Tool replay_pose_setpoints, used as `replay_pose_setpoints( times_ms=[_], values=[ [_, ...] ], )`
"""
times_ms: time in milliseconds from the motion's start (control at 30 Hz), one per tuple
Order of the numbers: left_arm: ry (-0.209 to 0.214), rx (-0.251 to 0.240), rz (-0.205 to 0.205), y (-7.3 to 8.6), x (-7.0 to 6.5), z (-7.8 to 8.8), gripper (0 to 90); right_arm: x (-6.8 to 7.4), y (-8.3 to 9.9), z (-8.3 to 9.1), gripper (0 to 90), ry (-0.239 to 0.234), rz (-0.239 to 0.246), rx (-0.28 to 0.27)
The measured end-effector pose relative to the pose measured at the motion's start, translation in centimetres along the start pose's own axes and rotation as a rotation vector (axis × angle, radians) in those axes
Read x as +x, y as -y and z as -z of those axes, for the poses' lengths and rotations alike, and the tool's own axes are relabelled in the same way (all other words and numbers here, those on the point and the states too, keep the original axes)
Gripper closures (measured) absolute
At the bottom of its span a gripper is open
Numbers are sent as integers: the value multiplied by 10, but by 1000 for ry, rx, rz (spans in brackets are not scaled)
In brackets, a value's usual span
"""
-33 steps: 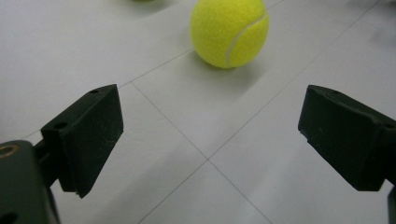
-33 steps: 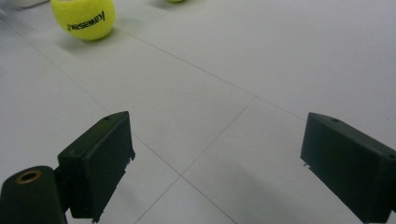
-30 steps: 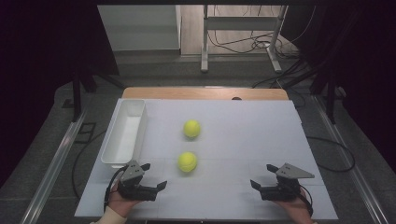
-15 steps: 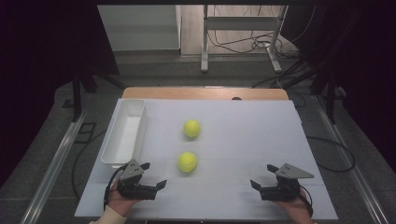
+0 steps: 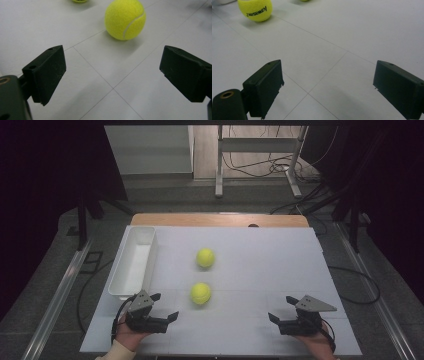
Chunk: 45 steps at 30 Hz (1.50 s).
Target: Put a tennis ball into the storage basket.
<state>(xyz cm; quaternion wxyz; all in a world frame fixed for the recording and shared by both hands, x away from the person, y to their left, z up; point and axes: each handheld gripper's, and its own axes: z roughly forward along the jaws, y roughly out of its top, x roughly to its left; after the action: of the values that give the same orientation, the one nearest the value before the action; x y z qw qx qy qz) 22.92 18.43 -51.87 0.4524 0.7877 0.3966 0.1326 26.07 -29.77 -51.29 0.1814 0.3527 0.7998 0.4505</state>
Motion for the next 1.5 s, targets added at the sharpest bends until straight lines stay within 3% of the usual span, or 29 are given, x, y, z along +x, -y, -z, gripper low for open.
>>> replay_pose_setpoints(
  times_ms=[1000, 1500],
  values=[
    [37, -22, -13, -32, -11, 0, 82, -1, -1, 1, 96, -1, -2, -5],
    [57, 3, -36, -43, -17, -8, 82, 0, -1, 0, 96, -5, -2, -1]
  ],
)
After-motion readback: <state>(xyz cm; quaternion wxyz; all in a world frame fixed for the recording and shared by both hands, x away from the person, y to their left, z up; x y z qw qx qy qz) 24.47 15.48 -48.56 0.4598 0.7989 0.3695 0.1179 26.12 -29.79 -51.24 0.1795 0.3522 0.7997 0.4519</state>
